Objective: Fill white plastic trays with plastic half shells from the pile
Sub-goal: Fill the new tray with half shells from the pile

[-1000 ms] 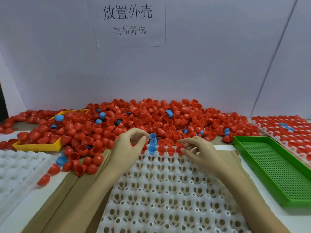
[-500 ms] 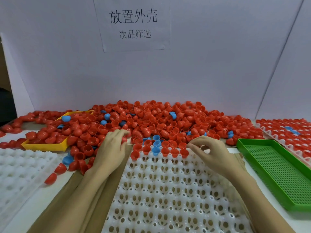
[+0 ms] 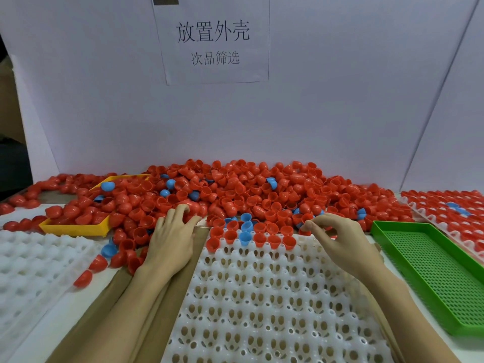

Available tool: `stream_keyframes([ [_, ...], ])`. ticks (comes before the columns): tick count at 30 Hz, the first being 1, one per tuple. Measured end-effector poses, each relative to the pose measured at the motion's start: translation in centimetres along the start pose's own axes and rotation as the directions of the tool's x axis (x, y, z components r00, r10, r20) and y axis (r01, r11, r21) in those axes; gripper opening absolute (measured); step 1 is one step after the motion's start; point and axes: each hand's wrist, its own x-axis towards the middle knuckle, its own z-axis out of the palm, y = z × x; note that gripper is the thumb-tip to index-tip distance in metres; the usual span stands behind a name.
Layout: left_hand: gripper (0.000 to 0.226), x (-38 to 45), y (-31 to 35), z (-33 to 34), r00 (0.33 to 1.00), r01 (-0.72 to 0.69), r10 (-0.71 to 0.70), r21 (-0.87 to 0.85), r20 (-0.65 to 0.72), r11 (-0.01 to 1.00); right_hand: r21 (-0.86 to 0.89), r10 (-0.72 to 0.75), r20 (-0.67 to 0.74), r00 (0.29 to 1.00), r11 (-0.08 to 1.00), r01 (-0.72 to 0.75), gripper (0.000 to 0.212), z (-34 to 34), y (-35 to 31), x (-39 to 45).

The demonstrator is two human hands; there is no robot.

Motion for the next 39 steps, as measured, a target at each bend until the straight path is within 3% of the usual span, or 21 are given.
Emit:
stream_keyframes([
  [3,0.034,-0.1,0.0,0.0,0.999,0.043,-0.044,0.046,0.024,0.998,-0.008,-0.002,0.008,1.000,1.000,0.002,0.016,0.0,0.1,0.0],
  [7,0.011,0.2,0.1,-1.0,0.996,0.030,-0.037,-0.096,-0.078,0.995,-0.023,-0.002,0.015,1.000,1.000,0.002,0.017,0.0,0.2,0.0],
  [12,0.024,0.2,-0.2,-1.9,0.986,0.056,-0.097,-0.268,-0.139,0.962,-0.006,-0.007,-0.007,1.000,1.000,0.007,0.017,-0.1,0.0,0.0],
  [15,0.023,0.4,0.4,-2.3,0.967,0.069,-0.173,-0.457,-0.189,0.887,0.035,0.004,0.000,1.000,0.999,-0.004,0.019,-0.2,-0.3,0.0],
  [17,0.022,0.8,1.6,-3.2,0.947,0.038,-0.230,-0.634,-0.224,0.772,0.114,0.024,0.013,1.000,0.993,-0.025,0.021,-0.4,-0.7,0.1],
  [20,0.014,0.9,4.0,-4.9,0.969,0.056,-0.243,-0.917,-0.046,0.396,0.309,0.040,0.037,0.999,0.950,-0.049,0.019,-0.6,-1.7,0.0],
  [23,0.021,0.2,6.6,-6.2,0.990,0.143,0.000,-0.990,0.143,0.013,0.500,-0.007,0.142,0.990,0.864,-0.066,0.019,-1.0,-3.3,-0.4],
  [26,0.027,-0.6,8.7,-6.7,0.962,0.217,0.199,-0.965,0.186,-0.145,0.557,-0.092,0.229,0.969,0.829,-0.053,0.028,-0.8,-4.9,-0.7],
  [30,0.024,-1.3,9.9,-6.9,0.935,0.207,0.311,-0.975,0.172,-0.084,0.549,-0.109,0.249,0.962,0.834,-0.047,0.020,-0.3,-6.0,-1.0],
  [34,0.017,-1.5,10.4,-7.1,0.957,0.096,0.266,-0.993,0.113,0.075,0.484,-0.088,0.212,0.973,0.875,-0.026,0.015,0.1,-5.9,-1.0],
  [39,0.057,-1.8,11.2,-6.4,0.980,0.048,0.175,-0.971,0.090,0.235,0.402,-0.065,0.151,0.986,0.916,-0.001,0.013,0.8,-5.2,-1.0],
])
